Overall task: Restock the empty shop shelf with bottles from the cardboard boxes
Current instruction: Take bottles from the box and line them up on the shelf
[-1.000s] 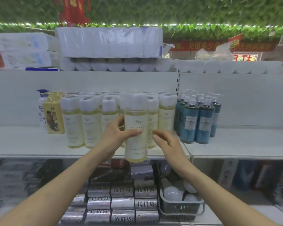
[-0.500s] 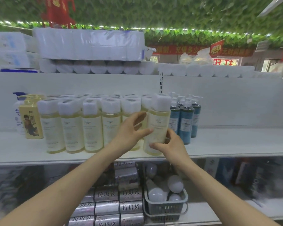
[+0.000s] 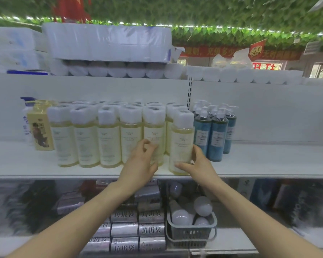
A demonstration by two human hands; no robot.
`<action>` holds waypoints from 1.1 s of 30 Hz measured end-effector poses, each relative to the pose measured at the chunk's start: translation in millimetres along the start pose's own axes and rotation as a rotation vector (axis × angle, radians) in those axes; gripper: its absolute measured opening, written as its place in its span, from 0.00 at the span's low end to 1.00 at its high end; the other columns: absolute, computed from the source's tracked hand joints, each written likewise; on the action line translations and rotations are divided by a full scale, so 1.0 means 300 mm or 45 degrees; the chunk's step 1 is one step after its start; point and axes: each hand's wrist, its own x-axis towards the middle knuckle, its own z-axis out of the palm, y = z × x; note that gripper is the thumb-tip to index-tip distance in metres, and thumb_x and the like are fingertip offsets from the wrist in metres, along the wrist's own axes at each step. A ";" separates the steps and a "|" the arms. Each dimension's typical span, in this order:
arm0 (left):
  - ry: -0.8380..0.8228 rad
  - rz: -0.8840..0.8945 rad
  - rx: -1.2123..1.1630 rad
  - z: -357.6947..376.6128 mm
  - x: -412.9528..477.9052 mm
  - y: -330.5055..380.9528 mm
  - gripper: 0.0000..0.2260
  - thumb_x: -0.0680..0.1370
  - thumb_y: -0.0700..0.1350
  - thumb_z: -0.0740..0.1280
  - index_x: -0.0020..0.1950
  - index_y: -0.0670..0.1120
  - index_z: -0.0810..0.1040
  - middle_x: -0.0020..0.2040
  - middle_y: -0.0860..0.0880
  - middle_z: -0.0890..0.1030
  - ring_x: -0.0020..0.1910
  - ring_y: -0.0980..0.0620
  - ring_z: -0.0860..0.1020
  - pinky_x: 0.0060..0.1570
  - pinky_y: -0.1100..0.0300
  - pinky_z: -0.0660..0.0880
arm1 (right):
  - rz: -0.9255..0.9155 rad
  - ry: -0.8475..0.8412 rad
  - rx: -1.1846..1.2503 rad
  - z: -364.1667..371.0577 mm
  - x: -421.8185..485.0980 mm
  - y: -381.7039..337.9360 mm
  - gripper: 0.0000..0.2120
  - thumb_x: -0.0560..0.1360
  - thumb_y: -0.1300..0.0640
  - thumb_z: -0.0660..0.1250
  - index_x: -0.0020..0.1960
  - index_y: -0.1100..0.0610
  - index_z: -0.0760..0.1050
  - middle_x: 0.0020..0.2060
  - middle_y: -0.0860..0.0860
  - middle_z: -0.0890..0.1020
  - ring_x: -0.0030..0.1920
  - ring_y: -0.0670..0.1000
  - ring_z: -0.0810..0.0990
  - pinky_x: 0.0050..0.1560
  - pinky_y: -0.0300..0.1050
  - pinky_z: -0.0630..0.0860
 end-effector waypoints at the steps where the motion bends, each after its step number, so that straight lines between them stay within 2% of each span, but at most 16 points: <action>1: -0.002 -0.010 0.031 0.014 -0.005 0.006 0.28 0.80 0.46 0.72 0.80 0.51 0.70 0.79 0.44 0.62 0.73 0.42 0.70 0.68 0.46 0.77 | -0.015 0.013 -0.004 0.002 -0.006 0.001 0.35 0.74 0.56 0.81 0.75 0.49 0.68 0.65 0.40 0.79 0.57 0.31 0.80 0.54 0.28 0.76; 4: 0.034 0.007 0.143 0.056 -0.020 0.035 0.31 0.80 0.47 0.72 0.81 0.56 0.68 0.82 0.41 0.57 0.77 0.37 0.65 0.73 0.40 0.73 | -0.051 0.049 -0.059 0.013 -0.007 0.011 0.30 0.76 0.58 0.79 0.72 0.46 0.69 0.63 0.39 0.79 0.54 0.27 0.76 0.49 0.21 0.73; 10: 0.088 0.171 0.294 0.128 -0.025 0.057 0.40 0.78 0.46 0.72 0.86 0.61 0.58 0.85 0.39 0.52 0.84 0.32 0.52 0.81 0.36 0.61 | -0.070 0.051 -0.075 0.036 0.032 0.018 0.31 0.77 0.61 0.78 0.75 0.51 0.70 0.64 0.41 0.80 0.51 0.23 0.78 0.52 0.24 0.75; 14: 0.084 0.156 0.282 0.160 -0.030 0.044 0.40 0.79 0.48 0.72 0.87 0.59 0.56 0.86 0.40 0.52 0.85 0.33 0.48 0.80 0.33 0.61 | -0.064 0.059 -0.115 0.044 0.055 0.033 0.30 0.76 0.59 0.78 0.74 0.48 0.70 0.62 0.39 0.79 0.51 0.22 0.76 0.52 0.23 0.75; 17: 0.154 0.142 0.255 0.172 -0.019 0.030 0.40 0.80 0.48 0.71 0.87 0.57 0.56 0.87 0.39 0.48 0.86 0.35 0.45 0.80 0.34 0.61 | -0.072 0.065 -0.132 0.050 0.068 0.039 0.31 0.76 0.59 0.78 0.75 0.47 0.70 0.61 0.36 0.79 0.55 0.27 0.77 0.60 0.31 0.77; 20: 0.183 0.119 0.240 0.184 -0.003 0.028 0.39 0.81 0.49 0.71 0.88 0.54 0.55 0.87 0.38 0.43 0.86 0.33 0.43 0.80 0.33 0.61 | -0.078 0.067 -0.130 0.059 0.081 0.039 0.32 0.76 0.59 0.78 0.75 0.47 0.70 0.63 0.39 0.79 0.63 0.39 0.79 0.64 0.39 0.77; 23: 0.194 0.107 0.241 0.194 0.000 0.025 0.37 0.81 0.49 0.71 0.87 0.51 0.59 0.87 0.38 0.42 0.86 0.33 0.44 0.80 0.36 0.61 | -0.065 0.071 -0.137 0.065 0.100 0.043 0.30 0.76 0.59 0.79 0.71 0.43 0.69 0.62 0.38 0.80 0.62 0.40 0.79 0.62 0.36 0.77; 27: 0.209 0.100 0.299 0.184 0.007 0.015 0.37 0.82 0.49 0.70 0.86 0.41 0.58 0.87 0.37 0.48 0.85 0.32 0.50 0.80 0.34 0.61 | -0.029 0.074 -0.166 0.071 0.129 0.056 0.31 0.76 0.57 0.79 0.74 0.48 0.70 0.59 0.36 0.78 0.50 0.27 0.76 0.51 0.22 0.73; 29: 0.215 0.127 0.333 0.171 0.013 0.003 0.37 0.81 0.47 0.70 0.86 0.39 0.59 0.86 0.36 0.51 0.84 0.32 0.54 0.80 0.35 0.61 | -0.012 0.068 -0.162 0.075 0.141 0.058 0.31 0.76 0.57 0.79 0.74 0.48 0.71 0.58 0.36 0.78 0.50 0.26 0.76 0.56 0.26 0.74; 33: 0.229 0.161 0.375 0.151 0.024 -0.020 0.36 0.78 0.40 0.74 0.84 0.39 0.63 0.84 0.35 0.56 0.81 0.32 0.61 0.78 0.37 0.65 | -0.016 0.067 -0.174 0.080 0.147 0.063 0.32 0.75 0.56 0.80 0.76 0.50 0.70 0.60 0.38 0.78 0.61 0.40 0.78 0.62 0.37 0.75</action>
